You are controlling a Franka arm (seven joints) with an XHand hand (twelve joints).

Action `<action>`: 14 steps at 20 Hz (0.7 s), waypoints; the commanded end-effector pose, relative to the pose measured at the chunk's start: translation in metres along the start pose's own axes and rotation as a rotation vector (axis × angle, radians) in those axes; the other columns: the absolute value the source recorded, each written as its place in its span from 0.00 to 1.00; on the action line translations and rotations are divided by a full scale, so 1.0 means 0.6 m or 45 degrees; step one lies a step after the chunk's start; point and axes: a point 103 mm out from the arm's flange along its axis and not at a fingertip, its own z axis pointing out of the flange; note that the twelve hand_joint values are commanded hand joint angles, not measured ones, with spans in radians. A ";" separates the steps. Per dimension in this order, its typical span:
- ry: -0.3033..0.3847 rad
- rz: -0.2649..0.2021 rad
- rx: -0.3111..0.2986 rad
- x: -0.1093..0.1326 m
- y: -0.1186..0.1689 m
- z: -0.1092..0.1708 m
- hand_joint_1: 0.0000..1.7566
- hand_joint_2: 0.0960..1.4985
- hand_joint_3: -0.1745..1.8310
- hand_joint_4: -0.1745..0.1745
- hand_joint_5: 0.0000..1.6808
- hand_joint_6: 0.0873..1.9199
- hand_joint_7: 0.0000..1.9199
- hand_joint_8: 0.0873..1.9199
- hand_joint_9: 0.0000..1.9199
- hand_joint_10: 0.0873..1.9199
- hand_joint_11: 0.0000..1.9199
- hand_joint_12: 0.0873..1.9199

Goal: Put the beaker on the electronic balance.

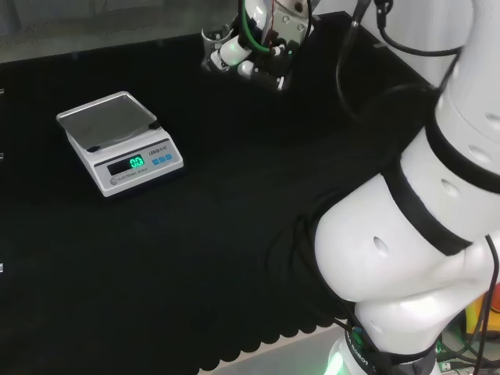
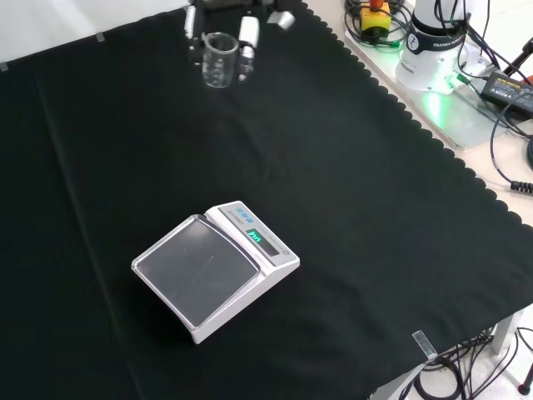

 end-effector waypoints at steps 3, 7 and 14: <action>-0.111 0.163 -0.027 0.063 -0.108 0.035 0.70 0.28 0.51 0.00 0.89 0.14 0.90 0.11 0.90 0.08 0.58 0.54; -0.104 0.128 0.012 0.048 -0.106 0.030 0.70 0.28 0.51 0.00 0.89 0.14 0.90 0.11 0.90 0.08 0.58 0.54; -0.064 0.072 0.076 0.012 -0.056 0.028 0.70 0.28 0.51 0.00 0.89 0.14 0.90 0.11 0.90 0.08 0.58 0.54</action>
